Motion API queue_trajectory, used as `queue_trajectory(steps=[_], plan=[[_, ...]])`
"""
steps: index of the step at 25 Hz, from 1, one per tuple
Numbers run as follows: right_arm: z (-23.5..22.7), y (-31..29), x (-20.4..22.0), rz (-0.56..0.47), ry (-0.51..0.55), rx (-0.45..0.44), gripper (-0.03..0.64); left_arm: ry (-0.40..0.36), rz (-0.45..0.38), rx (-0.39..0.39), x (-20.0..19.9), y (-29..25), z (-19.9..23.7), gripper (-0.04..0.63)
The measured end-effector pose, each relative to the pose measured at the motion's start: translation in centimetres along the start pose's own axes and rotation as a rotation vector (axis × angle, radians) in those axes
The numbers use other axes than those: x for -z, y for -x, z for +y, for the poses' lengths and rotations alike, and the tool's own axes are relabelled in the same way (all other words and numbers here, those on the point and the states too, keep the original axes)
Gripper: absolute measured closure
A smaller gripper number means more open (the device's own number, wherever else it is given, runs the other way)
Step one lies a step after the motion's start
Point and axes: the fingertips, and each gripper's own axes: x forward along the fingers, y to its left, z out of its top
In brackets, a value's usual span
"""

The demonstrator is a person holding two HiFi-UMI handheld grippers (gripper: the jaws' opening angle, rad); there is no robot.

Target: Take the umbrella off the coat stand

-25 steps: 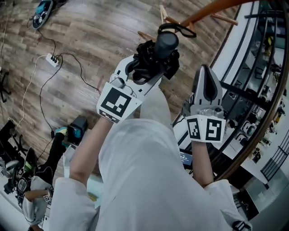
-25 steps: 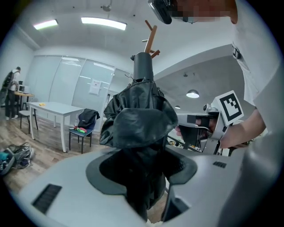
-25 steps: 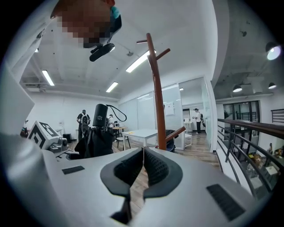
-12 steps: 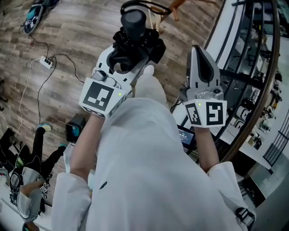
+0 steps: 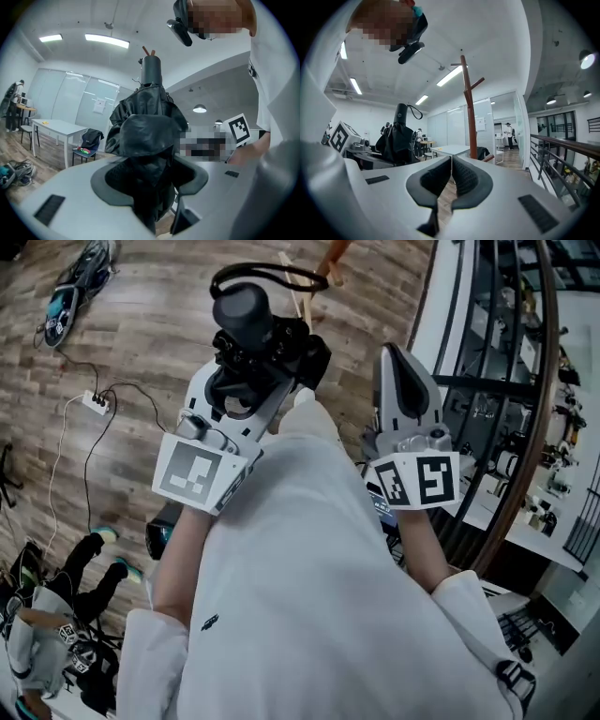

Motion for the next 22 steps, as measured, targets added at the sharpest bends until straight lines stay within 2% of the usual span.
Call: queue_trajectory(steps=[4,8,13,18,22], plan=[[0.6,0.9,-0.3,-0.004,0.015,0.007,0.583,0.006,-0.003,0.028,-0.7,0.6,-1.1,0.359],[0.7,1.8,-0.5,-0.011,0.023,0.005,0.583,-0.011,-0.009,0.021,-1.0,0.8,-2.0,0.358],[2.1,3.3,-0.2,0.02,0.014,0.013,0.583,0.034,-0.045,0.007,-1.7,1.9,-3.0,0.359],[3.2,3.8,0.0,0.041,0.022,0.023,0.583,0.043,-0.037,0.022,-1.5,2.6,-3.9,0.359],[4.1,4.2,-0.1,0.059,0.046,0.019,0.583,0.034,0.001,0.035,-0.7,3.2,-4.6,0.359]])
